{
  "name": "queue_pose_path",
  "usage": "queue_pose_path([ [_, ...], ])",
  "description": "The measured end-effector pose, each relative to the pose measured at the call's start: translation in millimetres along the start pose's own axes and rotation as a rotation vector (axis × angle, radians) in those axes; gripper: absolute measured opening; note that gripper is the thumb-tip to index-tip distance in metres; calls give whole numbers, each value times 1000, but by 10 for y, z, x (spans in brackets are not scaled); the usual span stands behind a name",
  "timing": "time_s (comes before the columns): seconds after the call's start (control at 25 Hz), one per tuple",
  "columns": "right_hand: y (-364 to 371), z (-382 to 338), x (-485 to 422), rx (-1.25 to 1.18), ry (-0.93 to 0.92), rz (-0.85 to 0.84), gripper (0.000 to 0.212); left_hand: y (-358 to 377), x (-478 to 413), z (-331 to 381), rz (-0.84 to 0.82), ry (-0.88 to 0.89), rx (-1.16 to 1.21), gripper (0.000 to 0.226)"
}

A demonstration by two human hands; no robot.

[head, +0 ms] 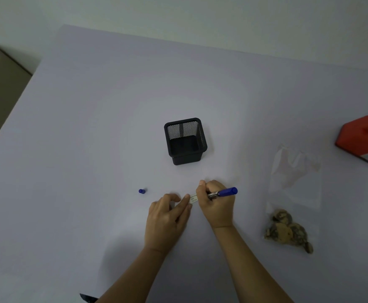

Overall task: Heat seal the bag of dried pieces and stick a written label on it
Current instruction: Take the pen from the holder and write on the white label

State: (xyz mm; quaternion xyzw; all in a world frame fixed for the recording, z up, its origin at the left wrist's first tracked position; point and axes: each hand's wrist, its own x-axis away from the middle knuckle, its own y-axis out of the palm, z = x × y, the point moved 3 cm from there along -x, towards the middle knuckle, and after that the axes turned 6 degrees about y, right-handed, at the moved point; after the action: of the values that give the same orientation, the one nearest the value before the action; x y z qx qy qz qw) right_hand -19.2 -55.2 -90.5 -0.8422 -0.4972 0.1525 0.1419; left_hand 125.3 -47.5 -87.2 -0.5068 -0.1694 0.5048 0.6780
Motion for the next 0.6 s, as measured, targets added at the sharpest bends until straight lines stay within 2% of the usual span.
queue_pose_path([
  [0.6, -16, -13, -6, -1, 21, 7, 30, -2, -8, 10, 3, 13, -2, 27],
])
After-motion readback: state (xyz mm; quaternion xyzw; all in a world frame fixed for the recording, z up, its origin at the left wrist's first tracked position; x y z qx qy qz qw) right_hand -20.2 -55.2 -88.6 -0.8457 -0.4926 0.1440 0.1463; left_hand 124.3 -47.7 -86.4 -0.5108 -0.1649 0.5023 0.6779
